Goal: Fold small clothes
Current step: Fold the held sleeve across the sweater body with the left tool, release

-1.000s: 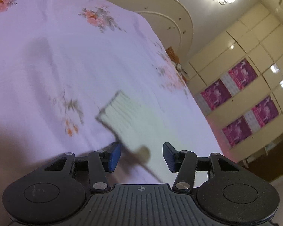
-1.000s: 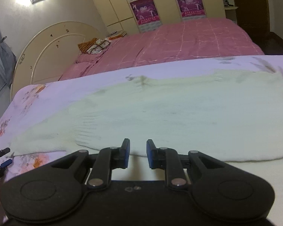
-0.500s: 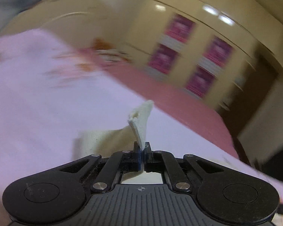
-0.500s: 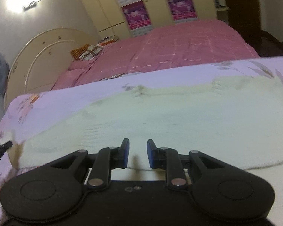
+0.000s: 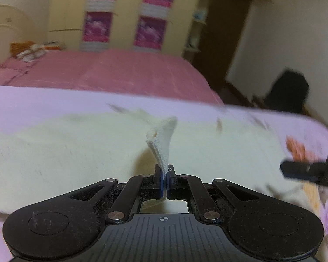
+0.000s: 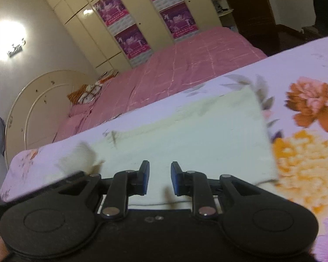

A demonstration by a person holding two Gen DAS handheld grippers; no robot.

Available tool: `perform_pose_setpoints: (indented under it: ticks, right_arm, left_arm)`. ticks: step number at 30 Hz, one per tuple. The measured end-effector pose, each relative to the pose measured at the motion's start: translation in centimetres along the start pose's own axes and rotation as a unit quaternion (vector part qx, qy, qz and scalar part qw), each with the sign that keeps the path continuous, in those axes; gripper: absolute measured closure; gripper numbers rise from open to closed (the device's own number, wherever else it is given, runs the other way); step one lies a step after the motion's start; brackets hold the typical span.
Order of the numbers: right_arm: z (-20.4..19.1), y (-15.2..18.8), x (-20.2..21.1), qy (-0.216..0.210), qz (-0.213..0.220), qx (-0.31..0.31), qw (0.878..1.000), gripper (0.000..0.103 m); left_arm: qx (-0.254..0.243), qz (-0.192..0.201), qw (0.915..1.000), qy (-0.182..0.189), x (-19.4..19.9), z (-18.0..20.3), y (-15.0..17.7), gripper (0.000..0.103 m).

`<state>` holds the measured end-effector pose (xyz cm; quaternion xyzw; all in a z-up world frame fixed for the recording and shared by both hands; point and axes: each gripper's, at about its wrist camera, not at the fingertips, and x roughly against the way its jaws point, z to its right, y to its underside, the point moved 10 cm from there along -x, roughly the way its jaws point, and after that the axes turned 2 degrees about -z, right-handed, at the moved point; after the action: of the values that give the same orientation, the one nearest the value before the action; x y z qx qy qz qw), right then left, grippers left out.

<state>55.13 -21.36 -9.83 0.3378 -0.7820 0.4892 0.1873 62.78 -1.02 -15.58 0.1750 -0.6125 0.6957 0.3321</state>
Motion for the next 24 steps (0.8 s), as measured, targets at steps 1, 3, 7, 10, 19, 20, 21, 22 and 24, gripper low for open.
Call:
perform_pose_setpoints:
  ticks: [1, 3, 7, 10, 19, 20, 21, 22, 24]
  right_arm:
    - [0.6, -0.1, 0.2, 0.0, 0.0, -0.007, 1.0, 0.08]
    - [2.2, 0.1, 0.5, -0.003, -0.005, -0.027, 1.0, 0.079]
    - [3.5, 0.6, 0.3, -0.024, -0.015, -0.07, 0.997, 0.07]
    - [3.0, 1.2, -0.4, -0.05, -0.021, -0.094, 0.994, 0.068]
    - [-2.5, 2.5, -4.8, -0.104, -0.065, -0.099, 0.987, 0.068]
    - [-3.0, 2.7, -5.3, -0.101, -0.073, -0.096, 0.988, 0.068]
    - [-3.4, 2.9, -6.1, -0.09, -0.081, -0.091, 0.988, 0.069]
    - [-3.7, 3.1, -6.8, -0.079, -0.088, -0.086, 0.989, 0.071]
    - [-4.1, 3.5, -7.6, -0.058, -0.093, -0.077, 0.991, 0.074]
  left_arm:
    - [-0.016, -0.015, 0.9998, 0.001, -1.0, 1.2, 0.6, 0.1]
    - [-0.053, -0.011, 0.9984, -0.012, -0.8, 3.9, 1.2, 0.1]
    - [-0.097, 0.005, 0.9951, -0.023, 0.8, 5.3, 0.8, 0.073]
    - [-0.079, 0.024, 0.9961, -0.031, 3.8, 3.6, 1.2, 0.068]
    - [0.011, 0.047, 0.9883, -0.144, 11.2, -9.8, 4.0, 0.068]
    - [0.013, 0.041, 0.9881, -0.148, 11.7, -10.9, 4.7, 0.068]
    - [0.014, 0.037, 0.9879, -0.15, 12.0, -11.5, 5.2, 0.068]
    - [0.016, 0.035, 0.9877, -0.152, 12.0, -11.9, 5.9, 0.068]
    - [0.02, 0.035, 0.9877, -0.151, 12.7, -12.6, 6.9, 0.068]
